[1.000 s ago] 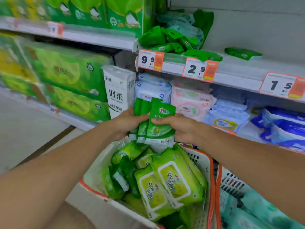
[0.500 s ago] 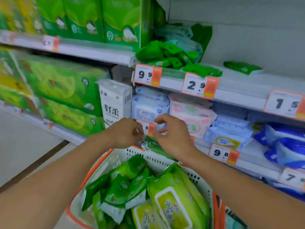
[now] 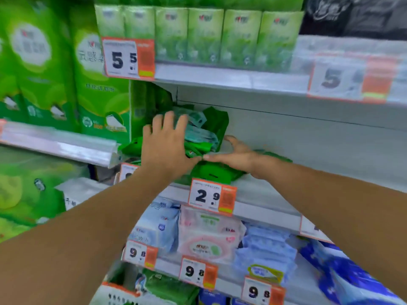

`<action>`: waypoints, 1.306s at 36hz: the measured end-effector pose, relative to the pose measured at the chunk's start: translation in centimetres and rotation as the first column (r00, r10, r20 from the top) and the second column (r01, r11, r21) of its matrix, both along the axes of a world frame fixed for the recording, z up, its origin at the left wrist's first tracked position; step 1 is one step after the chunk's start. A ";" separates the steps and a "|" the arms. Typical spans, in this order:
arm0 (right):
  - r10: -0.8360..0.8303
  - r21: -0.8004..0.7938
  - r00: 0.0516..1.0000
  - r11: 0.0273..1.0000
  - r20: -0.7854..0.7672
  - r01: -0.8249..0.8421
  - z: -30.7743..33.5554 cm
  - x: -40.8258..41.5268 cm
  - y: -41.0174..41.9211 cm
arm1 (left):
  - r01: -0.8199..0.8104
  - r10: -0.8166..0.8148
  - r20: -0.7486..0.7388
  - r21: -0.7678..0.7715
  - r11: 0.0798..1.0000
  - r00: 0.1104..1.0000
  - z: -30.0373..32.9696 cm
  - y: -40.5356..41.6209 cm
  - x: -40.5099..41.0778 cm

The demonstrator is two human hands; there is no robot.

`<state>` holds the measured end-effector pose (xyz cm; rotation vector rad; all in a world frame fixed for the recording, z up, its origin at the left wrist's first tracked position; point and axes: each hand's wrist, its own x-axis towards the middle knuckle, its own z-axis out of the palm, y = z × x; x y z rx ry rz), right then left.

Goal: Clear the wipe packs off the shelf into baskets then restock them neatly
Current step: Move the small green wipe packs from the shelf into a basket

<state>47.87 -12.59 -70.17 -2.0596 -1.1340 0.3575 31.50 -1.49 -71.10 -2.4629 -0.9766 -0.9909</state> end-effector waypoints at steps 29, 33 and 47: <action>-0.013 0.086 0.910 0.996 0.415 -0.025 -0.1 1.7 0.3 | 0.139 -0.200 -0.195 -0.286 0.948 0.960 1.7 2.1 -2.7; -0.040 0.258 0.984 0.966 0.175 -0.007 -0.7 2.8 -4.8 | 0.321 -0.354 -0.103 -0.242 0.915 0.930 2.2 0.2 -3.2; -0.110 0.589 0.989 0.807 0.098 0.031 -2.1 2.8 -19.0 | 0.691 -0.457 0.583 -0.269 0.671 0.672 1.6 -5.9 -1.9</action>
